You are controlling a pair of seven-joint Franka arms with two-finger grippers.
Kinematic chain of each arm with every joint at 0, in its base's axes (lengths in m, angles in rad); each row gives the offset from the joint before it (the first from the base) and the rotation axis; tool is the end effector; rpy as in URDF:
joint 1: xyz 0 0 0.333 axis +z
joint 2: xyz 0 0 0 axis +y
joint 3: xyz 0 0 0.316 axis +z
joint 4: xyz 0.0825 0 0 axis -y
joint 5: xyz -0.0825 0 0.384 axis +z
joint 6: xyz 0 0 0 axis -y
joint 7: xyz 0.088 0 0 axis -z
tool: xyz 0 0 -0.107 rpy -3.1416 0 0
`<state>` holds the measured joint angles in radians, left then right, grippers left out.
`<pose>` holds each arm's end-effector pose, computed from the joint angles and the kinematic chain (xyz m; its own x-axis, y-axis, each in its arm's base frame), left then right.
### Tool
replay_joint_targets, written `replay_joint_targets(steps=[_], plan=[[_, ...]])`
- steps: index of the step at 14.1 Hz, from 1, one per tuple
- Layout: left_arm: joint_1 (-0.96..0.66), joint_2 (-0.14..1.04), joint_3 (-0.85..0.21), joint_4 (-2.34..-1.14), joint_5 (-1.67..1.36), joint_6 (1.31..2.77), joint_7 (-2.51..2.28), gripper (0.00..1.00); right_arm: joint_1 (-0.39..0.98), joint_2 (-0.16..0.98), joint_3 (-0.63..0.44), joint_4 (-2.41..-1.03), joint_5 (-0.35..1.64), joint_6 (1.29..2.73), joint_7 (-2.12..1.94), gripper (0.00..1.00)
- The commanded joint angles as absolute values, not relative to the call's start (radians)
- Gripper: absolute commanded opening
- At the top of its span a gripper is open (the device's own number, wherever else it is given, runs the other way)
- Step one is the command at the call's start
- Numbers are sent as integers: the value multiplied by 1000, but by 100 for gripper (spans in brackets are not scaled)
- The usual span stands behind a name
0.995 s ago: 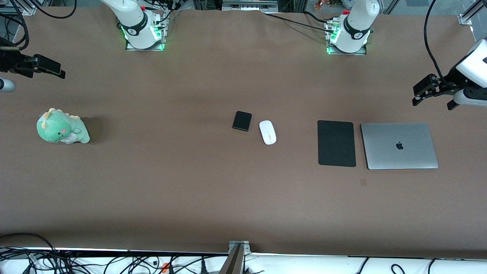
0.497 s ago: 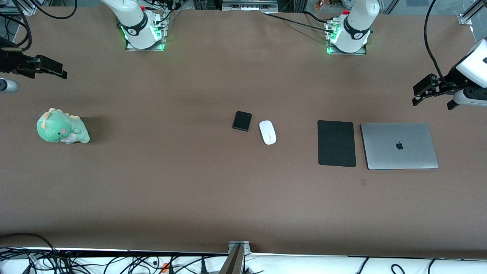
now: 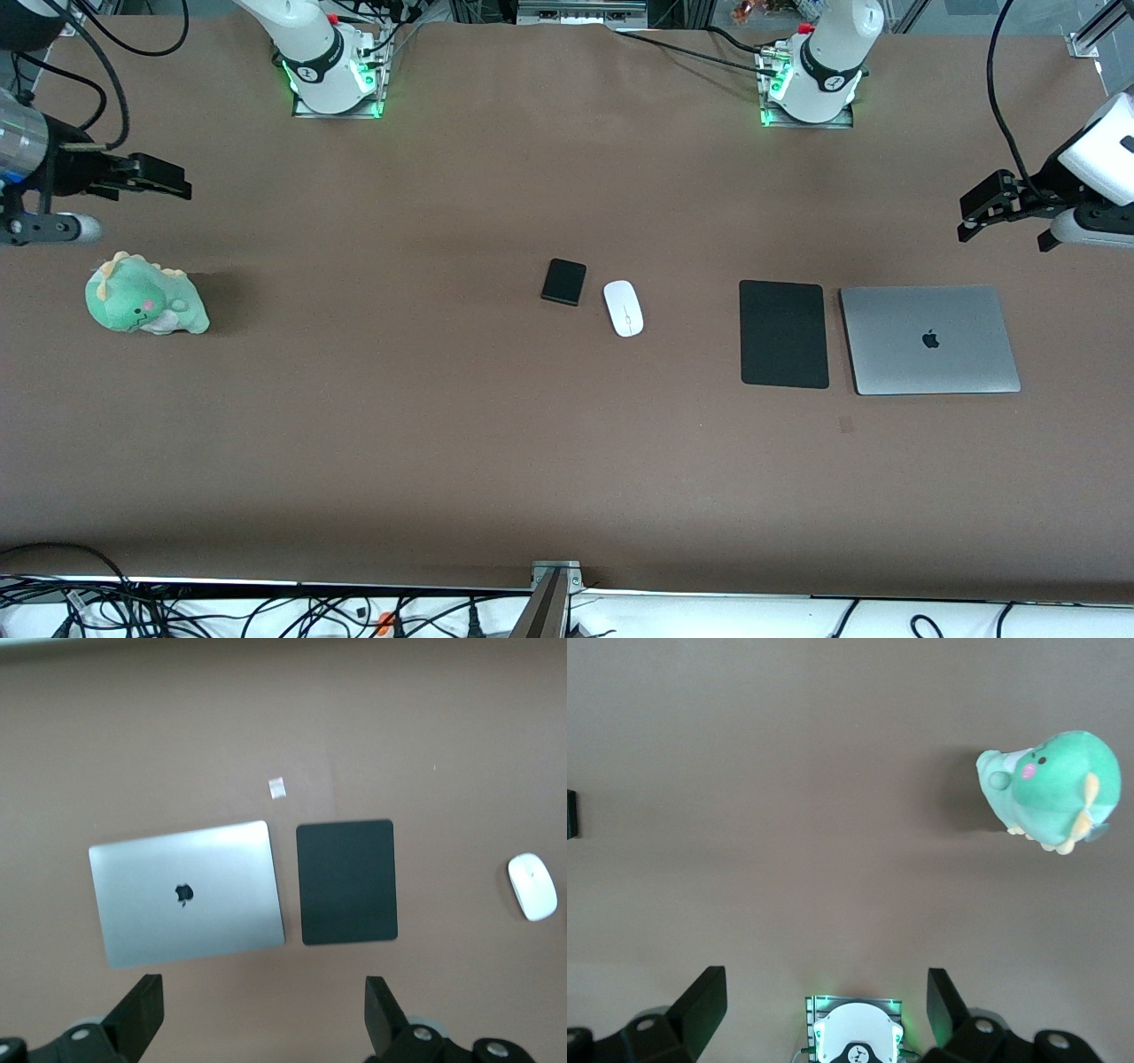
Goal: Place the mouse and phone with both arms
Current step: 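Move the left gripper toward the white mouse while the right gripper advances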
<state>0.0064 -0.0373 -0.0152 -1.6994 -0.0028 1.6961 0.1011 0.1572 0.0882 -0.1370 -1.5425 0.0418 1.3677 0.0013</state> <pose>0.5521 -0.0053 0.5951 0.9934 -0.1093 0.0340 -0.1094 -0.9940 -0.0012 0.5549 0.0195 0.5742 0.9655 0.0240 -0.2591 0.0170 -0.9994 -0.0293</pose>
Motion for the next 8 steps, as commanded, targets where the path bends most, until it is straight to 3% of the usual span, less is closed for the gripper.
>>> replay_joint_targets(steps=[1,4,8], plan=[[-12,35,-50,-1678,18,1626,98,100,164,124,-138,-1535,96,1382,12,100],[-14,110,-89,-1678,23,1575,92,100,166,155,-137,-1545,104,1416,57,100],[-14,199,-170,-1678,15,1682,-21,100,189,201,-137,-1552,106,1471,77,100]])
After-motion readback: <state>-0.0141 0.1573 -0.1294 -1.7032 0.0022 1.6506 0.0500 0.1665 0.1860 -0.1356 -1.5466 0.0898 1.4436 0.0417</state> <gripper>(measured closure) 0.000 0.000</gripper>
